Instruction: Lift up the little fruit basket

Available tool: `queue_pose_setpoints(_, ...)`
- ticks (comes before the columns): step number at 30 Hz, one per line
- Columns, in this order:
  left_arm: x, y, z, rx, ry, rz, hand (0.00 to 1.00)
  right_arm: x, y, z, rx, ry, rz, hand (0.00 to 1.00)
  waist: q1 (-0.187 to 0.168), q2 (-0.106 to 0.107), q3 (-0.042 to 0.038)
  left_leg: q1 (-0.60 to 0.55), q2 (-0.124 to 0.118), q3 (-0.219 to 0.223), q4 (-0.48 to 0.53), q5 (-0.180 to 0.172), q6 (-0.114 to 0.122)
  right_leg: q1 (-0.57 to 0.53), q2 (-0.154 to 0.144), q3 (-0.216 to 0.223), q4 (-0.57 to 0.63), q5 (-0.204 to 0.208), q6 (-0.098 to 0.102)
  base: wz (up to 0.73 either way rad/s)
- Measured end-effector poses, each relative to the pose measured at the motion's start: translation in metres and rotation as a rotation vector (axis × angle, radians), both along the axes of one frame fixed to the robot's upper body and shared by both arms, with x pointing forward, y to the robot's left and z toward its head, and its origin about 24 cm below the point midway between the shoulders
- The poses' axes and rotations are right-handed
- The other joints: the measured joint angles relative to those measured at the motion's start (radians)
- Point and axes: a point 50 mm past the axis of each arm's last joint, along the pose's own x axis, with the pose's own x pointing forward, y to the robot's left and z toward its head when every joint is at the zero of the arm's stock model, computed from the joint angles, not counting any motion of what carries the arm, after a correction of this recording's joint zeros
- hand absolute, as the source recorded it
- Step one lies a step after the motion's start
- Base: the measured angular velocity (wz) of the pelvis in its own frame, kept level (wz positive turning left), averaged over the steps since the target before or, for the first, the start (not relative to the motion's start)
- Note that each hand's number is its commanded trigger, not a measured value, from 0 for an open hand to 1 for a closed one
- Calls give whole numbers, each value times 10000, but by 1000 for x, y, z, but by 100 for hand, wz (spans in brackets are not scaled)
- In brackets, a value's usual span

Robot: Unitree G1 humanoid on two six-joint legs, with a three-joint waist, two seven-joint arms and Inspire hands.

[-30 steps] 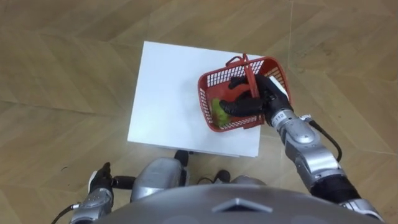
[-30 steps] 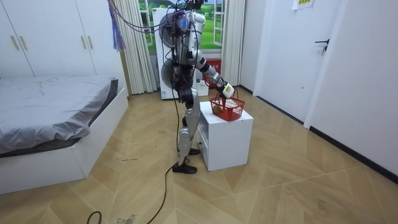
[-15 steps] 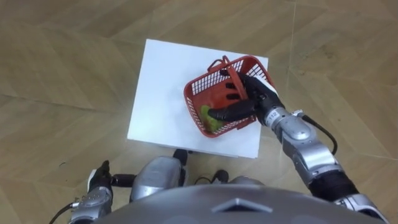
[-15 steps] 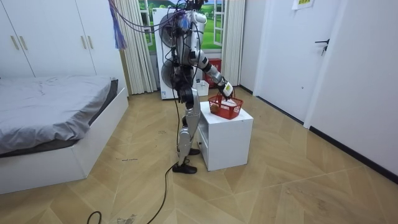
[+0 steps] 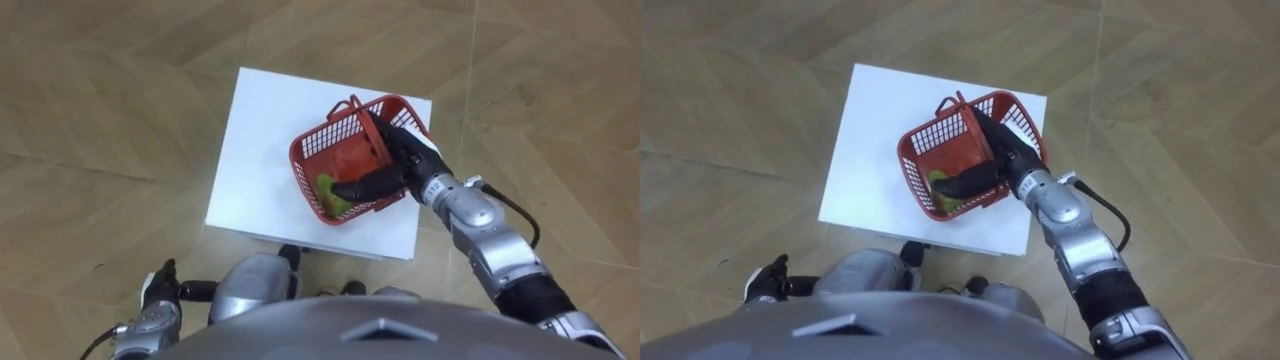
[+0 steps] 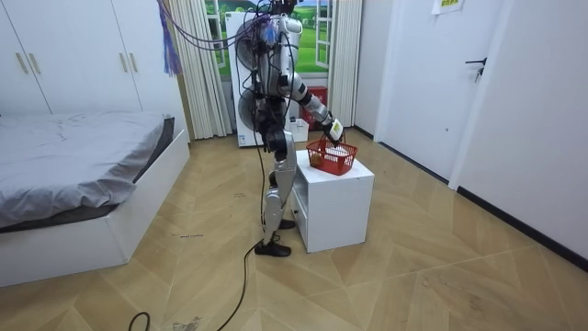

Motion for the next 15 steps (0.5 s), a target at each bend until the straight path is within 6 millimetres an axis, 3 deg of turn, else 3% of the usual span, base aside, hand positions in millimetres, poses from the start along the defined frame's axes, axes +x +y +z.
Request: queue_pose_setpoints(15,1,0,0,36,-60,165,0,7,-17,16,-238,-955,-972,0,-247,23,-30,336,18,80,-114,2,0,247,-12,9,-2,-1,2,-1)
